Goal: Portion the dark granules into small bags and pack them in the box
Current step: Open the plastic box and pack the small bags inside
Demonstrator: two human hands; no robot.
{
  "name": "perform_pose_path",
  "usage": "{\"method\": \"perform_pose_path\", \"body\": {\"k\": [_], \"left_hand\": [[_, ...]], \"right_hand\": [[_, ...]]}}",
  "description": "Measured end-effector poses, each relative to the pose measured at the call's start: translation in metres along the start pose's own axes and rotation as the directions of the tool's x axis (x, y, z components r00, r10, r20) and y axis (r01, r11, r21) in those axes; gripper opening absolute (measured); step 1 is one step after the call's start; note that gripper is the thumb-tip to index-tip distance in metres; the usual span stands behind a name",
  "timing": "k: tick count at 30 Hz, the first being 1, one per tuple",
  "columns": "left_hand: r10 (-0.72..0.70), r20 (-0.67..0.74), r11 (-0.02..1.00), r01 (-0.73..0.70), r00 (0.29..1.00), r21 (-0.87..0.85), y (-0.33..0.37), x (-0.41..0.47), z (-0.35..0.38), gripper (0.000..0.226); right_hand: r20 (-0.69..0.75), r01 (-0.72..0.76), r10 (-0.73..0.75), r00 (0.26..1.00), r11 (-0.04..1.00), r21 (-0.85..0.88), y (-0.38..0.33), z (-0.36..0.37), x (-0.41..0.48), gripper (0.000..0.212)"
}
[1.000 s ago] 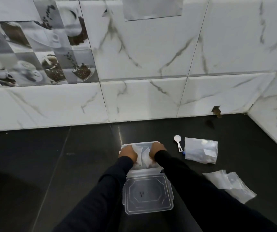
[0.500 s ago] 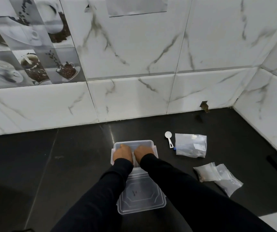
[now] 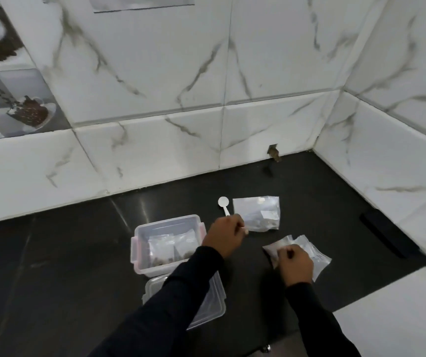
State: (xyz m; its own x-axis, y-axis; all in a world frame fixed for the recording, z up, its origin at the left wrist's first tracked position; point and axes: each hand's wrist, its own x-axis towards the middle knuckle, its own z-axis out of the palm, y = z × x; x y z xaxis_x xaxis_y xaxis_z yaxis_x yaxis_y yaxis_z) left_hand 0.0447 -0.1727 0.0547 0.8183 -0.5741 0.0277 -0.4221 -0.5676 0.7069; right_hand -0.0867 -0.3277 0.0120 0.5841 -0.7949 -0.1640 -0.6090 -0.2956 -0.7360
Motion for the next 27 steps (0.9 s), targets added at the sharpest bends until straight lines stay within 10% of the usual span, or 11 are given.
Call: {"method": "perform_pose_path", "body": {"k": [7, 19, 27], "left_hand": [[-0.133, 0.450, 0.987, 0.158, 0.883, -0.018, 0.017, 0.034, 0.112, 0.060], [-0.162, 0.426, 0.985, 0.119, 0.890, 0.125, 0.046, 0.040, 0.137, 0.011], [-0.084, 0.199, 0.953, 0.137, 0.976, -0.269, 0.020, 0.009, 0.072, 0.015]], "right_hand": [[-0.131, -0.283, 0.292, 0.947, 0.955, 0.086, 0.062, -0.032, 0.033, 0.030], [0.028, -0.444, 0.445, 0.895, 0.883, 0.153, 0.068, -0.030, 0.086, 0.040], [-0.047, -0.066, 0.090, 0.995, 0.925, 0.374, 0.032, -0.030, 0.067, 0.015]]}}
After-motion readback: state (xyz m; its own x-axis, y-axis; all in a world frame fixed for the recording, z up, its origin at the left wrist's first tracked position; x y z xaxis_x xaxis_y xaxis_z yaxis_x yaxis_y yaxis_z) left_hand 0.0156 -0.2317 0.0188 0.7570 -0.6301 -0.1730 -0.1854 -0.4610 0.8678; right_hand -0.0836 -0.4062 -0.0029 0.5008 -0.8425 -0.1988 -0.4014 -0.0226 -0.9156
